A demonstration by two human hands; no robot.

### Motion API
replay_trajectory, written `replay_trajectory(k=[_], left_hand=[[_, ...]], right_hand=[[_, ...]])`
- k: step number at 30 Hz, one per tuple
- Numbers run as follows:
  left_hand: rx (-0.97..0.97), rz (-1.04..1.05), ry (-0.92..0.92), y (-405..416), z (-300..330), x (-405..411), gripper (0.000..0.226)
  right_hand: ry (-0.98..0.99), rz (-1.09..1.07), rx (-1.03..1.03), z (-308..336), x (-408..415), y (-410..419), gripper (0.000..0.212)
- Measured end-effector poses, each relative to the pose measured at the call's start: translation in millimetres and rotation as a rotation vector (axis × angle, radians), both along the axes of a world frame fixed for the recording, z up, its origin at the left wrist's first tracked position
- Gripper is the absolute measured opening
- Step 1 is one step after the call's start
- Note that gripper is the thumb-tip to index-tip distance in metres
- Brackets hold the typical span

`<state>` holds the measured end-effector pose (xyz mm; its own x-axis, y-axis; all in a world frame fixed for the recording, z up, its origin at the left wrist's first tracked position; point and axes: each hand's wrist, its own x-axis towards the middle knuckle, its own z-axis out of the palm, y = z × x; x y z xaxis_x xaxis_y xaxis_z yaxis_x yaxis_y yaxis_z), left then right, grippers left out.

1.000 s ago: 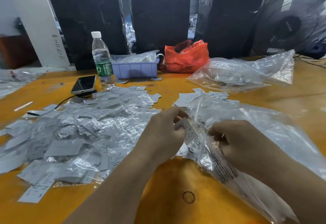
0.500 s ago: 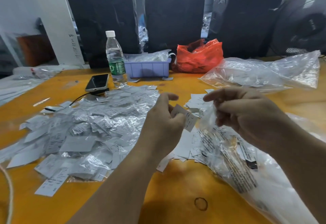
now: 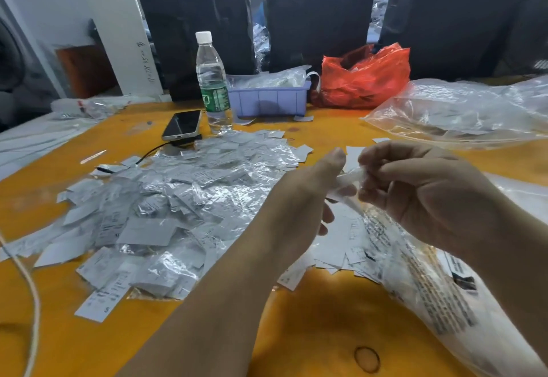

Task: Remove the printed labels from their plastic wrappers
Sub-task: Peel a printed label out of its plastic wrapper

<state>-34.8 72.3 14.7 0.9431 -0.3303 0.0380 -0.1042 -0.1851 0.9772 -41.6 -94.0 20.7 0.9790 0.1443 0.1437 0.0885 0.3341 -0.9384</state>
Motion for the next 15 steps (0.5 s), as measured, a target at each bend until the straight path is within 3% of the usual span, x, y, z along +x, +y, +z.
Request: replay_trajectory(k=[5, 11, 15], left_hand=[[-0.04, 0.012, 0.01, 1.6, -6.5, 4.0, 0.01], [-0.104, 0.116, -0.045, 2.8, -8.7, 6.7, 0.011], [-0.091, 0.113, -0.046, 2.5, -8.0, 5.8, 0.009]], right_hand=[[0.019, -0.066, 0.023, -3.5, 1.5, 0.8, 0.051], [0.02, -0.041, -0.011, -8.3, -1.7, 4.7, 0.041], [0.062, 0.008, -0.012, -6.8, -3.9, 7.1, 0.009]])
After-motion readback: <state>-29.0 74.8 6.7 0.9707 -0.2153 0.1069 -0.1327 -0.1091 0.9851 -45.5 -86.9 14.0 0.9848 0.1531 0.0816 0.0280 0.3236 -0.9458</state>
